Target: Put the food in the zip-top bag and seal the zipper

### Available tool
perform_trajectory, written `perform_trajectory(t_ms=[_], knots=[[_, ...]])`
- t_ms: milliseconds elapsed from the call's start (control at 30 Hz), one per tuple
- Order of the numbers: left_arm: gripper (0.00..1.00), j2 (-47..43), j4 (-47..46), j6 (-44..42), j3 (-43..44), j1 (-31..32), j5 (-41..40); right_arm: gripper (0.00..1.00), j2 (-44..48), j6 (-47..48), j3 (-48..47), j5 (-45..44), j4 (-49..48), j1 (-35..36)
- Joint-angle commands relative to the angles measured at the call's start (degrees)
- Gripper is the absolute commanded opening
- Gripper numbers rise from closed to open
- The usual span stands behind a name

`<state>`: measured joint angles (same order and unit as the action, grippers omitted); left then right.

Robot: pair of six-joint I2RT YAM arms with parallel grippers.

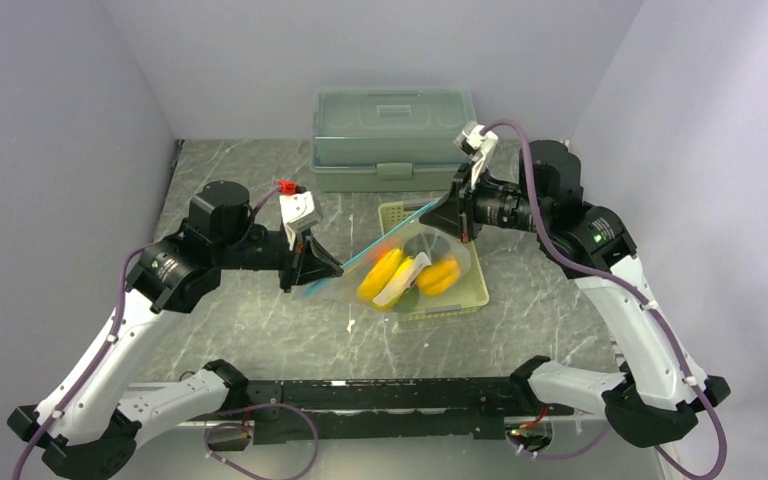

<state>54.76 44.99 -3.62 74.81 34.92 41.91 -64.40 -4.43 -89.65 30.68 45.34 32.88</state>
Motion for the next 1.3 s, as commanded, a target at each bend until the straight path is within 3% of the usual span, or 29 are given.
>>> perform_trajectory(t_ms=[0, 833, 1000, 1067, 1200, 1267], knots=[[0.0, -1.2, 3.8, -0.6, -0.7, 0.1, -0.6, 0.0, 3.1, -2.4, -3.0, -4.7, -5.5, -3.4], [0.0, -3.1, 3.2, -0.1, -2.4, 0.0, -0.8, 0.0, 5.2, -6.3, -6.4, -12.3, -5.4, -11.6], [0.0, -3.3, 2.6, 0.4, -2.6, 0.0, -1.0, 0.0, 5.2, -6.5, -5.8, -10.0, -5.5, -11.7], [0.09, -2.9, 2.8, 0.4, -2.2, 0.1, -1.5, 0.0, 5.1, -6.8, -4.9, -8.4, -6.2, -11.7], [0.36, -2.7, 3.0, 0.5, -1.6, 0.1, -2.4, 0.0, 5.8, -7.2, -2.9, -6.8, -7.5, -11.7], [0.43, -2.9, 2.9, 0.5, -1.3, 0.0, -2.8, 0.0, 5.9, -7.1, -2.7, -6.1, -7.4, -11.7]])
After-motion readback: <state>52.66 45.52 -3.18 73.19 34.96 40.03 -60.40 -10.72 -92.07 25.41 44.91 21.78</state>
